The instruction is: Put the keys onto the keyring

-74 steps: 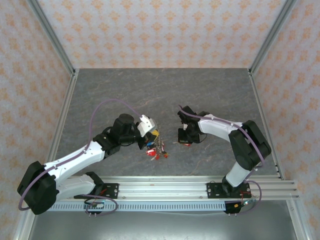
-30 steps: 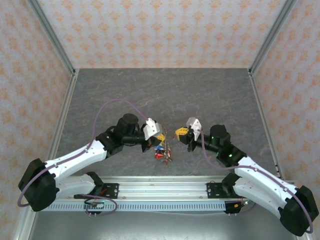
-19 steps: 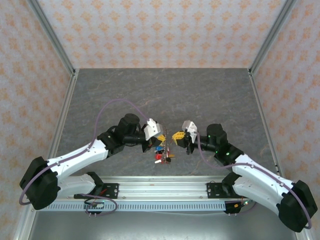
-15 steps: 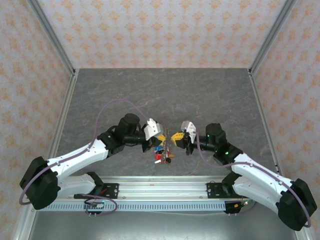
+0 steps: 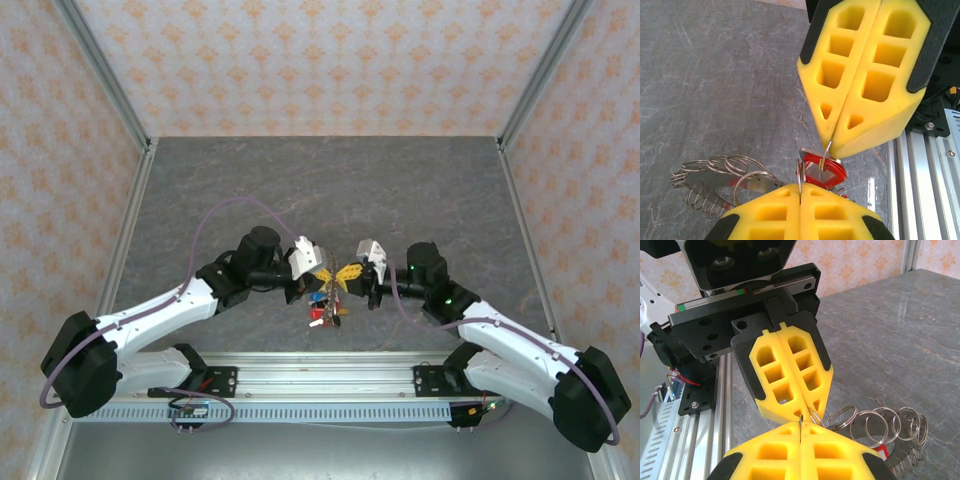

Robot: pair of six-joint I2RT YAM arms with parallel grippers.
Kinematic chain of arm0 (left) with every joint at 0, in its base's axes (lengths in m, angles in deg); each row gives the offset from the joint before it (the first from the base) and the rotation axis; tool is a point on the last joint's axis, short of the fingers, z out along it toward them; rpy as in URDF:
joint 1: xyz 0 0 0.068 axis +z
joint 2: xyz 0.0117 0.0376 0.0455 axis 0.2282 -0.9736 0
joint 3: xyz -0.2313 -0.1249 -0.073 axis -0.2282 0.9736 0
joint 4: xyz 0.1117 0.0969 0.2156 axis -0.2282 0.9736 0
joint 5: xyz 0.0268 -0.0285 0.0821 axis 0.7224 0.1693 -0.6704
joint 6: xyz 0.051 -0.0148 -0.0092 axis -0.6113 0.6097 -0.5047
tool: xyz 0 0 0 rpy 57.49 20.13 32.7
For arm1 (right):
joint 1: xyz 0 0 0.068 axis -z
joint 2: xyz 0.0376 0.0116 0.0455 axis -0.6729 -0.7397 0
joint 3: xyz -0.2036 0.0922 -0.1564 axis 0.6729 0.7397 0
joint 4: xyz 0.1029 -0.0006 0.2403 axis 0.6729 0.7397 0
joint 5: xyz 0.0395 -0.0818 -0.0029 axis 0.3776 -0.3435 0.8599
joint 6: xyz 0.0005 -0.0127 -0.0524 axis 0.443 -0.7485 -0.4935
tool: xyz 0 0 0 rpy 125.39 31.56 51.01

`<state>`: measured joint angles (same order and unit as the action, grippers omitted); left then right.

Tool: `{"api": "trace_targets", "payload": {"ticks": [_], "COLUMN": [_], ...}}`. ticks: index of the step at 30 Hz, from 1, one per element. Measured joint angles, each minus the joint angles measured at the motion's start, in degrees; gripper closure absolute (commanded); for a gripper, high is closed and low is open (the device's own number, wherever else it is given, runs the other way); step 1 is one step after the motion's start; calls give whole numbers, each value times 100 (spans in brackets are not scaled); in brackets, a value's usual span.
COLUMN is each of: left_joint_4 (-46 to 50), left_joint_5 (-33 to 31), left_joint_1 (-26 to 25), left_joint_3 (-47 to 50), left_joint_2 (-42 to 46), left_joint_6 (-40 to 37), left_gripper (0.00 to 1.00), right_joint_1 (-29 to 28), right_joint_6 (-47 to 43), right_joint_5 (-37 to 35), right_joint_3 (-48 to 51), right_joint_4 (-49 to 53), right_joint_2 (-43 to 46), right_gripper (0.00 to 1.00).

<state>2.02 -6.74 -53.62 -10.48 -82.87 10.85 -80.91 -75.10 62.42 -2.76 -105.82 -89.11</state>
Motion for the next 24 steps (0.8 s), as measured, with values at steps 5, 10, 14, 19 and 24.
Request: {"api": "trace_targets", "payload": {"ticks": [5, 10, 14, 19, 24], "left_joint_4": [0, 2, 4, 22, 22], "left_joint_5": [0, -28, -33, -35, -39], "left_joint_1": [0, 0, 0, 0, 0], "left_joint_3": [0, 0, 0, 0, 0], "left_joint_2": [0, 0, -2, -11, -11], "left_joint_6": [0, 0, 0, 0, -2], "left_gripper": [100, 100, 100, 100, 100], "right_joint_1": [0, -11, -35, -37, -37], "right_joint_6": [-24, -92, -133, -157, -170], "right_joint_5": [-153, -278, -293, -302, -330], "right_joint_3": [-11, -125, -199, -203, -203], "right_joint_4": [-2, -2, -24, -28, 61], "right_joint_2": [-17, -146, -243, -273, -192], "right_gripper": [100, 100, 100, 100, 100]}}
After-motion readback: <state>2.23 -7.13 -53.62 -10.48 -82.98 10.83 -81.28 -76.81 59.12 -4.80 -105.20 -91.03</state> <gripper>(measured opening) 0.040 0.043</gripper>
